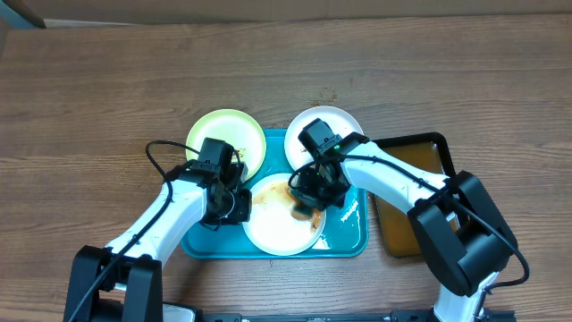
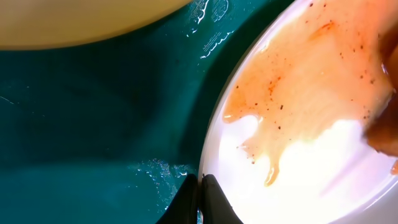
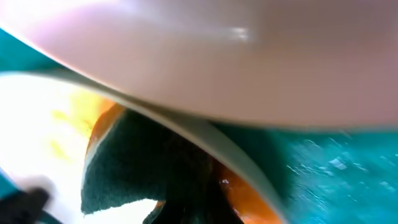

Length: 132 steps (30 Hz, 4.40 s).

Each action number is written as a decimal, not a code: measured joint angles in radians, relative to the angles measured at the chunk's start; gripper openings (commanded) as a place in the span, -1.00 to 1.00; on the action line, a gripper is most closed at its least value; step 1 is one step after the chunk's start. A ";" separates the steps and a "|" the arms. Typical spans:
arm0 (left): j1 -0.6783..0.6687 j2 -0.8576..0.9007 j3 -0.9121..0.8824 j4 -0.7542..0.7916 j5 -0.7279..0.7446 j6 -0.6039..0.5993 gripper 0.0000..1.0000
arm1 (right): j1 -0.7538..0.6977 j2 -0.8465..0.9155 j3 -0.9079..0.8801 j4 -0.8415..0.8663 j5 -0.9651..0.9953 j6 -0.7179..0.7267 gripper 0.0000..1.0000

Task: Clean dirty plates on tray and stack at the side

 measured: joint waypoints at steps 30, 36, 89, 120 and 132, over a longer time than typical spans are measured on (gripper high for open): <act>0.001 0.000 0.001 -0.015 -0.011 -0.002 -0.92 | 0.124 -0.054 -0.011 -0.051 0.143 -0.291 -0.92; 0.000 -0.021 0.001 -0.025 -0.019 -0.005 -0.92 | 0.092 -0.096 0.015 -0.117 0.201 -0.296 -0.93; -0.465 -0.306 0.196 -0.158 -0.830 -0.068 -0.28 | -0.495 -0.383 -0.108 -0.143 0.332 -0.467 -0.93; -0.167 -0.034 0.039 -0.084 -0.189 -0.177 0.62 | -0.495 -0.383 -0.108 -0.150 0.332 -0.468 -0.93; -0.167 -0.015 0.038 -0.078 -0.203 -0.222 0.64 | -0.495 -0.383 -0.108 -0.156 0.332 -0.468 -0.92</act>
